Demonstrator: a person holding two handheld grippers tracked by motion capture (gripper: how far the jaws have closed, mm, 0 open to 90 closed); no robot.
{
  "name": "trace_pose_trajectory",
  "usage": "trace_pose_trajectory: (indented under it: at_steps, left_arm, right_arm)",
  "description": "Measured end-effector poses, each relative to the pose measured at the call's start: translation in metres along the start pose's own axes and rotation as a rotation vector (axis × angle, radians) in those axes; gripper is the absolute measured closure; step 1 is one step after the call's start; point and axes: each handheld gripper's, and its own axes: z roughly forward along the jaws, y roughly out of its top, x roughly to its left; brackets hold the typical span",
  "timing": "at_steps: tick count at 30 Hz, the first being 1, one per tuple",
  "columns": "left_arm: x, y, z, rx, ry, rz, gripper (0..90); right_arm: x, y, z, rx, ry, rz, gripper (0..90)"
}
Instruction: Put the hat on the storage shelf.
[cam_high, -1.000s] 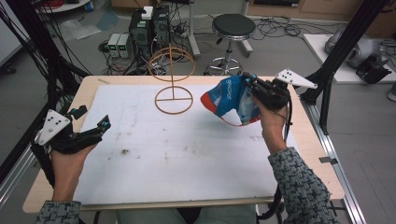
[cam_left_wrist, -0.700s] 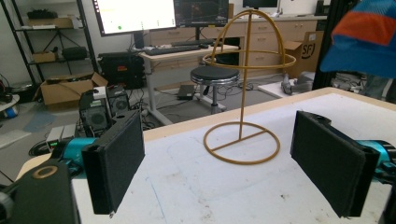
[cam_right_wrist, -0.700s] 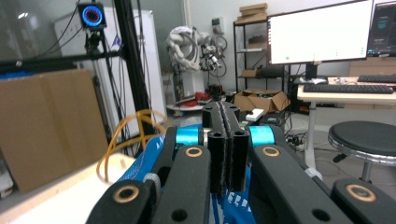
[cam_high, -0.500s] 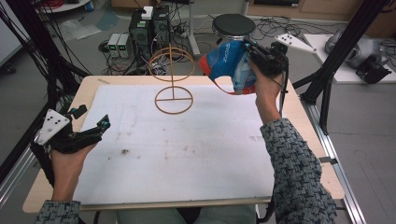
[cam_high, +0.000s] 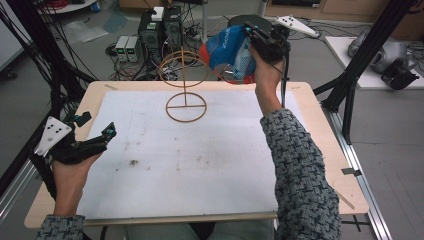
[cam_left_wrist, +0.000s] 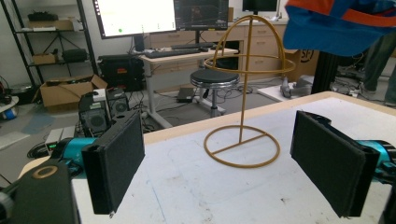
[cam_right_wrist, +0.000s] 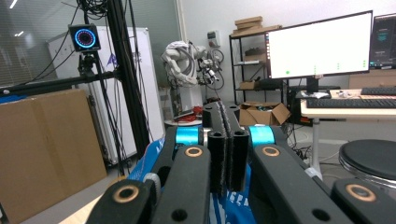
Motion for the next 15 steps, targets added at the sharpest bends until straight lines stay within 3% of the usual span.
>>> trace_pose_trajectory:
  at_steps: [4,7,15]
  left_arm:
    - [0.001,0.000,0.000,-0.004,-0.001,-0.004,17.8]
    - [0.001,0.000,0.000,-0.005,-0.001,-0.003,17.8]
    - [0.002,0.001,-0.001,-0.013,-0.004,-0.012,17.7]
  right_arm:
    - [0.009,0.002,0.015,0.003,0.017,0.016,90.0]
    - [0.022,0.005,0.031,0.007,0.031,0.003,90.0]
    - [0.045,0.001,0.054,0.020,0.076,-0.018,90.0]
